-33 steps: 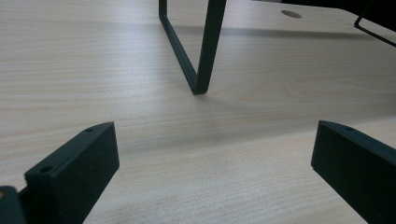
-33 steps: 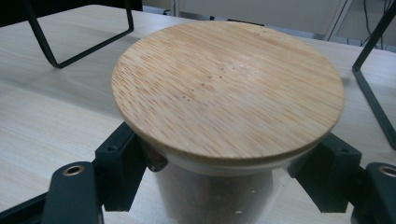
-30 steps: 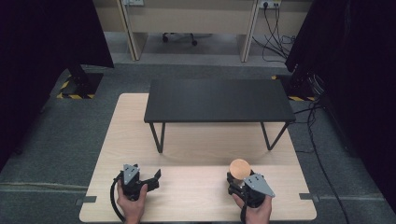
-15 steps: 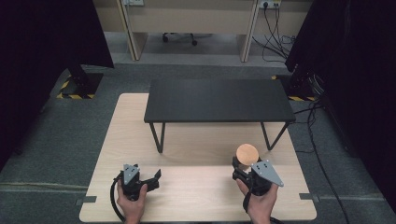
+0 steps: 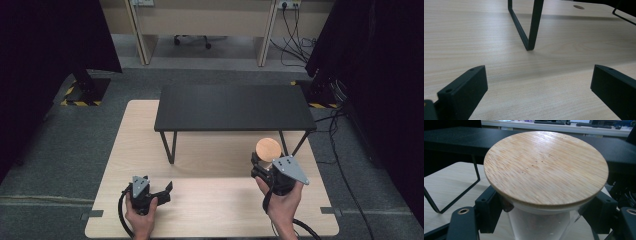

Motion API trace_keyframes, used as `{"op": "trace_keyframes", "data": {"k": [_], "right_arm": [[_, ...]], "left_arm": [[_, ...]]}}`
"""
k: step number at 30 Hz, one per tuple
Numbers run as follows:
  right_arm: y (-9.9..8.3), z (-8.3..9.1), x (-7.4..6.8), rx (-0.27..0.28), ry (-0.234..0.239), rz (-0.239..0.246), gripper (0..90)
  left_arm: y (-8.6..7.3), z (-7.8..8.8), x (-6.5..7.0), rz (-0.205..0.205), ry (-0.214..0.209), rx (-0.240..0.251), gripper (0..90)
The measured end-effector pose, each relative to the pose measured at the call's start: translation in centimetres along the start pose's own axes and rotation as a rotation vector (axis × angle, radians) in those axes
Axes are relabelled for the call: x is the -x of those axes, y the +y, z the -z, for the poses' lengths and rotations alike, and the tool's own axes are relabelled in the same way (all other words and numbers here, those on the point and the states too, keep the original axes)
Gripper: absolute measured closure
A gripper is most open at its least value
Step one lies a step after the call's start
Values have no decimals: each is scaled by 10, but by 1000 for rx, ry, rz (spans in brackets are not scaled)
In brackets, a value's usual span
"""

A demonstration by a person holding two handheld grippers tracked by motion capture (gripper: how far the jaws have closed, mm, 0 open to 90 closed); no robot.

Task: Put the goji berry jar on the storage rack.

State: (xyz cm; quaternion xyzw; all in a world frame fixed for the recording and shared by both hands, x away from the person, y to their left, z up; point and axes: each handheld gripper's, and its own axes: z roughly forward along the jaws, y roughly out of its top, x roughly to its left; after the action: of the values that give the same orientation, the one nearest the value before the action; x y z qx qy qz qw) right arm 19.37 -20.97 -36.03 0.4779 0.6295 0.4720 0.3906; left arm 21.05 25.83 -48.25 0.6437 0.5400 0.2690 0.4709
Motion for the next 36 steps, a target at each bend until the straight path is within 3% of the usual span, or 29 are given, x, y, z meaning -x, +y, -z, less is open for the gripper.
{"op": "trace_keyframes", "data": {"k": [9, 19, 27, 36], "right_arm": [[16, -7, 1, -4, -11, -3, 260], [54, -18, 8, 20, -27, 12, 261], [82, -39, 9, 18, -43, 30, 260], [100, -73, 17, -34, -50, -14, 260]], "left_arm": [[0, 0, 0, 0, 0, -1, 2], [0, 0, 0, 0, -2, 0, 2], [0, 0, -1, -1, -4, 1, 2], [0, 0, -1, 1, -5, 1, 2]]}}
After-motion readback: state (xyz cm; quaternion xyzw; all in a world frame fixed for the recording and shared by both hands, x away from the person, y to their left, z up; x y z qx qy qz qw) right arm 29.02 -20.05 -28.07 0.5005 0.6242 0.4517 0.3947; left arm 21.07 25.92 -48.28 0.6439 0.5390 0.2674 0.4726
